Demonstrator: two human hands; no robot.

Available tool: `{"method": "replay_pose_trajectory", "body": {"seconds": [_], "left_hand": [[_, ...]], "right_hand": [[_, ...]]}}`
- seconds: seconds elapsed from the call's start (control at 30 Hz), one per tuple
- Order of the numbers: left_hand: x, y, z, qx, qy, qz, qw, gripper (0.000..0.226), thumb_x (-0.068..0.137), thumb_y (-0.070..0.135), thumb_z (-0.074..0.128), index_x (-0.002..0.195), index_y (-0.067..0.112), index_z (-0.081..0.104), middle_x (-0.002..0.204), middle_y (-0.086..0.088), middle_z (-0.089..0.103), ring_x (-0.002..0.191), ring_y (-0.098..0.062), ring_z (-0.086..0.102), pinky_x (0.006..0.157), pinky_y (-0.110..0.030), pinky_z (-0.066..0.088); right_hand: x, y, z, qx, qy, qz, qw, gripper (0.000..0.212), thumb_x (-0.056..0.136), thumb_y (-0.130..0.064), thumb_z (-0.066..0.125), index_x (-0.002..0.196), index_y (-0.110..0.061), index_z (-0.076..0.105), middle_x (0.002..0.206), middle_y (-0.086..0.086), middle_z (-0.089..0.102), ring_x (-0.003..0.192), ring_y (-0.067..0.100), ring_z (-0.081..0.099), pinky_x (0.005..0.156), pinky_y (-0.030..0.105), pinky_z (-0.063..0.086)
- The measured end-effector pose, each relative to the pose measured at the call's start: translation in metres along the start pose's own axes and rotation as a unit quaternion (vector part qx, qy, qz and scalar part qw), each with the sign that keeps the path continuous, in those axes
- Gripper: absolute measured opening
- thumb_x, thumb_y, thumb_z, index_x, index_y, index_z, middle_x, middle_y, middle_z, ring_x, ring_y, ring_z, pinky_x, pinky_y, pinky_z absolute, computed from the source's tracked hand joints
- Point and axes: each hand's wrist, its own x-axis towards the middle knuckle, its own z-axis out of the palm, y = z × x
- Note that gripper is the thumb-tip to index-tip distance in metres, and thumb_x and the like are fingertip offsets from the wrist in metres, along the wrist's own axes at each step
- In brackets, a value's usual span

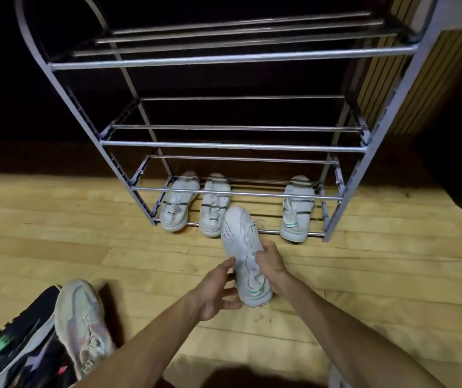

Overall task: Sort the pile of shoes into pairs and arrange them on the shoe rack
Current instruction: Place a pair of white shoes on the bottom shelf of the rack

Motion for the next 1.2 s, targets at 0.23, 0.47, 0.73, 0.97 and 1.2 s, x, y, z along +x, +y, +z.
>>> {"method": "replay_pose_trajectory", "body": {"seconds": [0.23, 0.47, 0.73, 0.97, 1.2], "left_hand": [[0.044, 0.024, 0.01, -0.056, 0.039, 0.047, 0.997, 0.034, 0.1, 0.042, 0.042, 0.103, 0.022, 0.068, 0.106, 0.002, 0.068, 0.093, -0.018, 0.06, 0.076, -0.04, 0.043], [0.097, 0.054, 0.01, -0.048, 0.053, 0.117, 0.991, 0.038, 0.1, 0.039, 0.039, 0.119, 0.019, 0.066, 0.116, 0.001, 0.07, 0.105, -0.019, 0.062, 0.097, -0.042, 0.048], [0.143, 0.084, 0.009, -0.052, 0.067, 0.151, 0.985, 0.039, 0.1, 0.035, 0.039, 0.124, 0.015, 0.063, 0.117, -0.002, 0.07, 0.099, -0.015, 0.065, 0.081, -0.031, 0.053], [0.162, 0.08, 0.016, -0.009, 0.046, 0.149, 0.988, 0.038, 0.099, 0.039, 0.039, 0.111, 0.019, 0.069, 0.096, 0.011, 0.074, 0.079, -0.007, 0.066, 0.066, -0.025, 0.049], [0.143, 0.072, -0.014, 0.044, 0.095, 0.152, 0.983, 0.022, 0.097, 0.026, 0.044, 0.08, 0.017, 0.056, 0.083, -0.003, 0.059, 0.064, -0.012, 0.055, 0.064, -0.032, 0.045]], "right_hand": [[0.052, -0.024, 0.009, 0.047, 0.06, -0.005, 0.997, 0.035, 0.089, -0.007, 0.041, 0.122, -0.012, 0.052, 0.097, 0.008, 0.066, 0.076, 0.016, 0.061, 0.054, 0.024, 0.043], [0.111, -0.042, 0.016, 0.019, 0.094, -0.022, 0.995, 0.032, 0.095, -0.015, 0.041, 0.127, -0.018, 0.044, 0.083, -0.006, 0.052, 0.073, 0.012, 0.052, 0.059, 0.029, 0.039], [0.163, -0.061, 0.025, 0.061, 0.121, 0.027, 0.99, 0.036, 0.098, -0.011, 0.041, 0.133, -0.01, 0.049, 0.117, 0.015, 0.061, 0.104, 0.033, 0.058, 0.084, 0.035, 0.044], [0.18, -0.042, 0.007, 0.045, 0.145, 0.004, 0.988, 0.04, 0.097, -0.008, 0.041, 0.135, -0.008, 0.051, 0.127, 0.017, 0.06, 0.11, 0.035, 0.06, 0.094, 0.042, 0.051], [0.17, -0.043, -0.005, -0.022, 0.131, 0.034, 0.991, 0.015, 0.099, -0.008, 0.041, 0.093, -0.005, 0.055, 0.098, 0.015, 0.056, 0.08, 0.025, 0.053, 0.06, 0.029, 0.041]]}}
